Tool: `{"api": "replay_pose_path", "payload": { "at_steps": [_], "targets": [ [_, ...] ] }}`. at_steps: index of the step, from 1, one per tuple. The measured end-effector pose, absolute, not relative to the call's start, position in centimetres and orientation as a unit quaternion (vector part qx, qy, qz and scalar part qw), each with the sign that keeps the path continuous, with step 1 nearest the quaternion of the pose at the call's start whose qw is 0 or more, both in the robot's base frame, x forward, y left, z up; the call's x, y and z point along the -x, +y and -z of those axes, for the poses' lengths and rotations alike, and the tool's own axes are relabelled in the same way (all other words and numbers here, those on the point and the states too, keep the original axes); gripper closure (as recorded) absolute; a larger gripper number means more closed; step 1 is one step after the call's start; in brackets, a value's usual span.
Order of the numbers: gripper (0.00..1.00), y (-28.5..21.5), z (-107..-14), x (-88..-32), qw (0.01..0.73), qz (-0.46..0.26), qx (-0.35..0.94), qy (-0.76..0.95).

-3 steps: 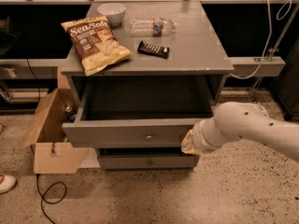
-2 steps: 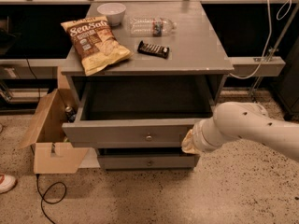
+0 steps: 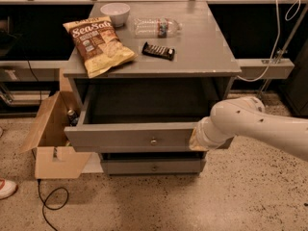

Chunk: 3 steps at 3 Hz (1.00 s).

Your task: Close top drawer

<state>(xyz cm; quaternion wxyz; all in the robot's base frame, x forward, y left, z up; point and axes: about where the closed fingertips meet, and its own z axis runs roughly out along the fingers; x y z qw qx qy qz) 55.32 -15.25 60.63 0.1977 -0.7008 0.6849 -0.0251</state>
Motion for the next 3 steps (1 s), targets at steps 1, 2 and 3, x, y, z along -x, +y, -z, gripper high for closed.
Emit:
{"api": "replay_pose_path", "payload": {
  "at_steps": [1, 2, 3],
  "targets": [
    [1.0, -15.9, -60.5, -56.5, 0.201, 0.025, 0.699, 0.686],
    [1.0, -16.1, -60.6, -58.6, 0.211, 0.031, 0.696, 0.685],
    [1.0, -15.9, -60.9, -60.0, 0.224, 0.04, 0.694, 0.683]
  ]
}}
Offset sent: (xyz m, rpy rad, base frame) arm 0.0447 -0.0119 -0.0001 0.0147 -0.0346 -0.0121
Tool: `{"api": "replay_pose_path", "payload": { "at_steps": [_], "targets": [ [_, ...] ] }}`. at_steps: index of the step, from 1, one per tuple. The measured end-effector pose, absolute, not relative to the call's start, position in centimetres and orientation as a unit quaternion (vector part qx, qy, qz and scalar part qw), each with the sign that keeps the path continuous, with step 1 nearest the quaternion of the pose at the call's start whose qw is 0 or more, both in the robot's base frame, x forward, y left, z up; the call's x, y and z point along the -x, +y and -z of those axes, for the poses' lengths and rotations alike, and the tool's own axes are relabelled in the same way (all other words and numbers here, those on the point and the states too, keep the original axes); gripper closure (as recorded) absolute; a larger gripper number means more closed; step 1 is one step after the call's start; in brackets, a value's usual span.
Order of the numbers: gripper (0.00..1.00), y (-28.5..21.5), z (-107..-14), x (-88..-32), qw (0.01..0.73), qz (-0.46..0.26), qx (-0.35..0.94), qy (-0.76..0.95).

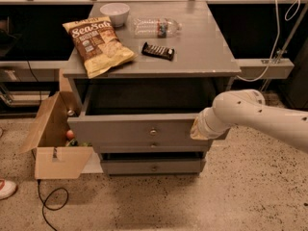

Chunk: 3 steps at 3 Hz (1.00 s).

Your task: Close top drawer

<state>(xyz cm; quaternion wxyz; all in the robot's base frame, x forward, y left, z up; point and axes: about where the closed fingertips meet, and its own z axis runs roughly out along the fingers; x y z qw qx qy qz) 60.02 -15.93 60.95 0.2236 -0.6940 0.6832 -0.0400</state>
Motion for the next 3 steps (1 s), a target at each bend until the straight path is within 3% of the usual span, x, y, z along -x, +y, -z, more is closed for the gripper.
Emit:
{"api": "replay_pose_path", "payload": {
  "at_steps": [3],
  "targets": [
    [1.0, -14.4, -60.3, -64.4, 0.285, 0.026, 0.668, 0.687]
  ]
}}
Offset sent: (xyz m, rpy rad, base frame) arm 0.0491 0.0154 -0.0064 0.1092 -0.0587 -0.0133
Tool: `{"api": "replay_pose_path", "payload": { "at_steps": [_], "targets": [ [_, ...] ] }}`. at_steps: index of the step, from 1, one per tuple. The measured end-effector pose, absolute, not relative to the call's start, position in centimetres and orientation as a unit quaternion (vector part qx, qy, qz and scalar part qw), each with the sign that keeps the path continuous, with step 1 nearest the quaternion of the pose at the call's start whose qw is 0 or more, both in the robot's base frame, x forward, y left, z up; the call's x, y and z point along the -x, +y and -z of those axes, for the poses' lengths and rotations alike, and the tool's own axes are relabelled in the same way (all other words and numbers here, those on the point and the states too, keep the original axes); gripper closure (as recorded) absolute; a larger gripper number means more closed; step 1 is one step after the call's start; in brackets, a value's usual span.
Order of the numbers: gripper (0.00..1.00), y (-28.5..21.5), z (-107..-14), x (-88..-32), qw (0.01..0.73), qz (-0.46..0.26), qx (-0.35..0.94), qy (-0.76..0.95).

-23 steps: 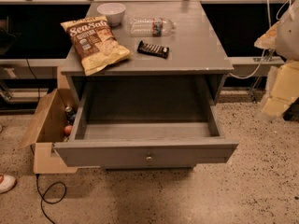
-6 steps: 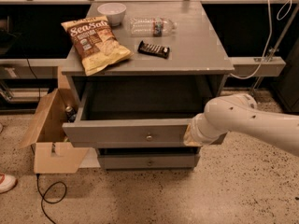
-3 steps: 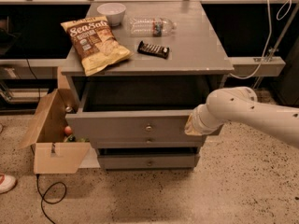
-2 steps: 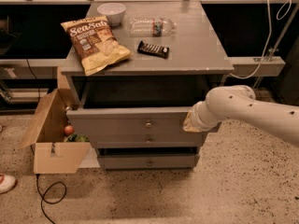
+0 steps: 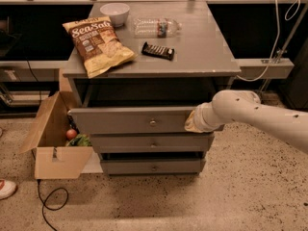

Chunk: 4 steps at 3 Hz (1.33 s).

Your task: Close top drawer

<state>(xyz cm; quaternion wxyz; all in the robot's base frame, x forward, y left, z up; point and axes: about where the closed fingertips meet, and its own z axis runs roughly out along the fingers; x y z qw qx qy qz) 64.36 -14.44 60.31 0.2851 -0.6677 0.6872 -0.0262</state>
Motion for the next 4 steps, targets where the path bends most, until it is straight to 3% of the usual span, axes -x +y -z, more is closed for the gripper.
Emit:
{"api": "replay_pose_path", "payload": {
  "at_steps": [4],
  "targets": [
    [1.0, -14.7, -60.5, -66.8, 0.36, 0.0, 0.601, 0.713]
  ]
}}
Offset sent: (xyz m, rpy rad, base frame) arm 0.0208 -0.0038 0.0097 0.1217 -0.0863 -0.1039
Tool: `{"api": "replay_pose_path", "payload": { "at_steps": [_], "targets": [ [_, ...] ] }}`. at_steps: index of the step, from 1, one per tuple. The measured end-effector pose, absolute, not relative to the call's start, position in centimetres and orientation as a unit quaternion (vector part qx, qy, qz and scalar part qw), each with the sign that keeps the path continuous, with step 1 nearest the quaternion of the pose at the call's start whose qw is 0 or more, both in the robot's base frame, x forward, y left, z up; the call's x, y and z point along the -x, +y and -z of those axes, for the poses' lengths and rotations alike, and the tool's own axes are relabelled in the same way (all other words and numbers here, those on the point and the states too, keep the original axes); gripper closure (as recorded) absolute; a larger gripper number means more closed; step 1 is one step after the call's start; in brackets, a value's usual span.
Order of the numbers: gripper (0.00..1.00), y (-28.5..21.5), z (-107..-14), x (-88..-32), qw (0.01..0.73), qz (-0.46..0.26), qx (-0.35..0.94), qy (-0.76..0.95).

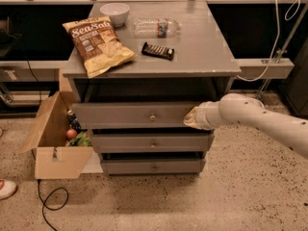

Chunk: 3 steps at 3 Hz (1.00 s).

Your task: Close top drawer

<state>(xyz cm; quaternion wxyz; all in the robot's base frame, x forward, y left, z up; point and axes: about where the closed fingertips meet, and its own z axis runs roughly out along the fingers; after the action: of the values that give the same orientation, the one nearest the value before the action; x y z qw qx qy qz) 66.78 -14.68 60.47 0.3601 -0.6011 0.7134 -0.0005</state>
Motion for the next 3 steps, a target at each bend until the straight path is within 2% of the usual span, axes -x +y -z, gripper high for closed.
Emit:
{"api": "replay_pose_path", "payload": {
  "at_steps": [3],
  "targets": [
    [1.0, -16.11, -60.59, -68.27, 0.384, -0.046, 0.532, 0.753]
  ]
}}
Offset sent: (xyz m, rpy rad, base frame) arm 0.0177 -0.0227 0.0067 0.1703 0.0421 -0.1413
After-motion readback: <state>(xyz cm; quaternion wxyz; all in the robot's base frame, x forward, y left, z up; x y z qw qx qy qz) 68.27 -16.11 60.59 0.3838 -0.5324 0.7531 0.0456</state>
